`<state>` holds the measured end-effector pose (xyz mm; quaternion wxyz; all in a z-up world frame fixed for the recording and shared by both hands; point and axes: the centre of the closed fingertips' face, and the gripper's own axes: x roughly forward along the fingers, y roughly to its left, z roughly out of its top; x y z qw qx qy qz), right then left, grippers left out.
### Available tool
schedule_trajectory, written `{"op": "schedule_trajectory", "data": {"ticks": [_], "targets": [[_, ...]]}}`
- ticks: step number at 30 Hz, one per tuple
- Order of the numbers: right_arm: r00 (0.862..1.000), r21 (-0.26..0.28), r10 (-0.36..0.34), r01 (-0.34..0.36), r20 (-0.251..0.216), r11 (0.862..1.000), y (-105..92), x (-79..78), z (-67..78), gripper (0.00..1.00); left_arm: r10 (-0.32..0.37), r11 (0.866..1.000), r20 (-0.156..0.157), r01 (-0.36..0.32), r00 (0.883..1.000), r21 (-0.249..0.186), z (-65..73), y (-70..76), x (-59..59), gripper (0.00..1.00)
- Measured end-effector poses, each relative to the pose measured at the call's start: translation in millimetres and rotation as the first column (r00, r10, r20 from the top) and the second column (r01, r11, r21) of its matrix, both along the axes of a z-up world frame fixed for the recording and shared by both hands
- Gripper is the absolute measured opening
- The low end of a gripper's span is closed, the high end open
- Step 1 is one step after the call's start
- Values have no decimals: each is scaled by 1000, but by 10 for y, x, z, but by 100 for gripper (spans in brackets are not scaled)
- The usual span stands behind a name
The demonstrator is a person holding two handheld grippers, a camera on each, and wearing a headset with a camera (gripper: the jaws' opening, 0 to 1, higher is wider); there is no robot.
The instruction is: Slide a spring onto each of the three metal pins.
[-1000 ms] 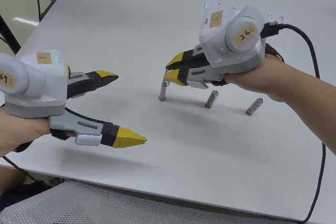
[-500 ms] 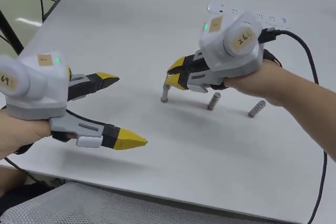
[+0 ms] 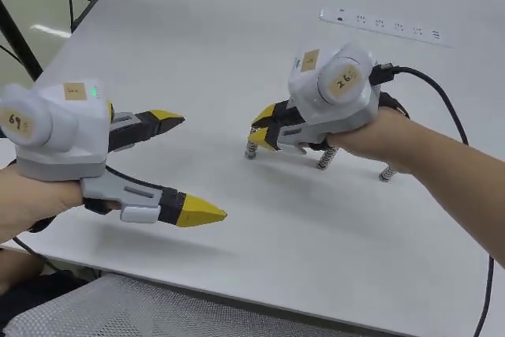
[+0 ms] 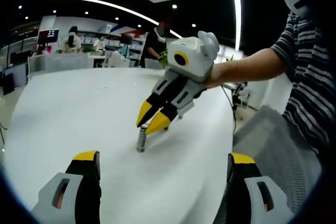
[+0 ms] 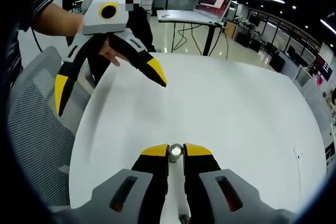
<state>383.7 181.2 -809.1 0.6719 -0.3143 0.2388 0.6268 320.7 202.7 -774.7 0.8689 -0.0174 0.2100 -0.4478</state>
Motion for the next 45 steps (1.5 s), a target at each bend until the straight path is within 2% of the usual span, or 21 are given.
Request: {"op": "schedule_trajectory", "data": {"ticks": [7, 9, 11, 15, 17, 19, 23, 25, 27, 29, 31, 32, 38, 45], "targets": [[999, -41, 27, -26, 29, 999, 6, -30, -124, 7, -3, 1000, -5, 3, 1000, -2, -16, -28, 4, 98], [999, -24, 27, -26, 40, 999, 14, -19, -96, 8, -2, 1000, -3, 2, 1000, -4, -11, -30, 11, 98], [999, -27, 20, -19, 31, 999, 11, -19, -93, 8, -2, 1000, -3, 2, 1000, -6, -9, -34, 17, 98], [998, -41, 37, -35, 43, 999, 6, -31, -82, 11, -5, 1000, -4, 5, 1000, -6, -4, -44, 29, 98], [999, -27, 20, -19, 30, 999, 4, -31, -43, 11, -4, 1000, -3, 4, 1000, -6, 8, -50, 47, 98], [999, -8, 0, 0, 41, 1000, -8, 1, 16, 11, -3, 1000, -2, 3, 1000, -6, 22, -62, 69, 98], [999, 44, -42, 40, 27, 998, -57, 21, 116, 18, -2, 1000, 1, 2, 1000, -10, 53, -85, 104, 98], [997, 107, -76, 77, -10, 991, -73, 4, 194, 20, 0, 1000, 6, 0, 1000, -14, 75, -89, 121, 98], [993, 142, -112, 115, -30, 983, -128, 5, 244, 21, 1, 1000, 8, -1, 1000, -16, 93, -98, 131, 98], [993, 170, -114, 117, -29, 978, -166, -19, 278, 24, -4, 1000, 8, 4, 1000, -6, 88, -105, 132, 98], [988, 210, -137, 150, -75, 966, -216, -74, 302, 29, -6, 1000, 9, 6, 1000, -10, 99, -116, 132, 98], [986, 229, -146, 160, -79, 960, -234, -78, 319, 32, -8, 1000, 10, 8, 1000, -10, 108, -126, 133, 98], [977, 265, -199, 211, -73, 941, -426, -104, 346, 45, -15, 1000, 15, 16, 1000, -9, 137, -167, 137, 98], [966, 304, -251, 258, -62, 917, -652, -155, 425, 56, -19, 1000, 24, 19, 1000, -15, 175, -212, 160, 98]]}}
